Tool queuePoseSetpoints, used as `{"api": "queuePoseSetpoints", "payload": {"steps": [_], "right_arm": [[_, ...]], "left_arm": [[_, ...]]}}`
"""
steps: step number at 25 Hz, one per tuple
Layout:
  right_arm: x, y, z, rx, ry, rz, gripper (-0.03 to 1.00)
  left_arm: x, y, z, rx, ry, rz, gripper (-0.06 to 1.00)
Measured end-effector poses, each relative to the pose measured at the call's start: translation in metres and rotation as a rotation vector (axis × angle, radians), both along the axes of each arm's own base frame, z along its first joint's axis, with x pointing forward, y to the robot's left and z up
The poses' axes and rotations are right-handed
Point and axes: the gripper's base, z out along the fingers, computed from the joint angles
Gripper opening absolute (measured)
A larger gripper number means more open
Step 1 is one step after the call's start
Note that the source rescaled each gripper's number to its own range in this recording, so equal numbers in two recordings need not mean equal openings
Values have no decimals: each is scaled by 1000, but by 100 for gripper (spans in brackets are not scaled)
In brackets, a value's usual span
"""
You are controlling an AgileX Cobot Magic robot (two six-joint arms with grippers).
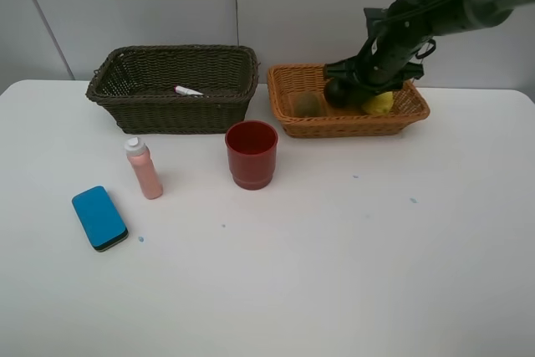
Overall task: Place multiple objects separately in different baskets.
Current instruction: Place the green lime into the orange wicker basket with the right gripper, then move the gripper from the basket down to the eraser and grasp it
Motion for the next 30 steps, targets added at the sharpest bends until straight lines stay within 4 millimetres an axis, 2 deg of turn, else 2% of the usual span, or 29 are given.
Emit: {"api": "queuePoseSetpoints", "payload": {"steps": [2, 4, 11, 18, 24, 30], "right_arm": [[1, 0, 0, -2, -8, 12, 89], [1, 1, 1, 1, -14, 15, 96], [0, 0, 7, 2, -23, 13, 99], [-9, -4, 39, -7, -39, -8, 100], [-33, 0, 95, -36, -93, 9, 100], [-79, 9, 169, -21, -193, 38, 100]], "left_arm": [[0, 0, 0, 0, 0, 0, 100], [0, 0, 0, 0, 0, 0, 100], [0, 0, 0, 0, 0, 0, 100], [0, 0, 0, 0, 0, 0, 100], [0, 0, 0, 0, 0, 0, 100], [0, 0, 0, 0, 0, 0, 100]]}}
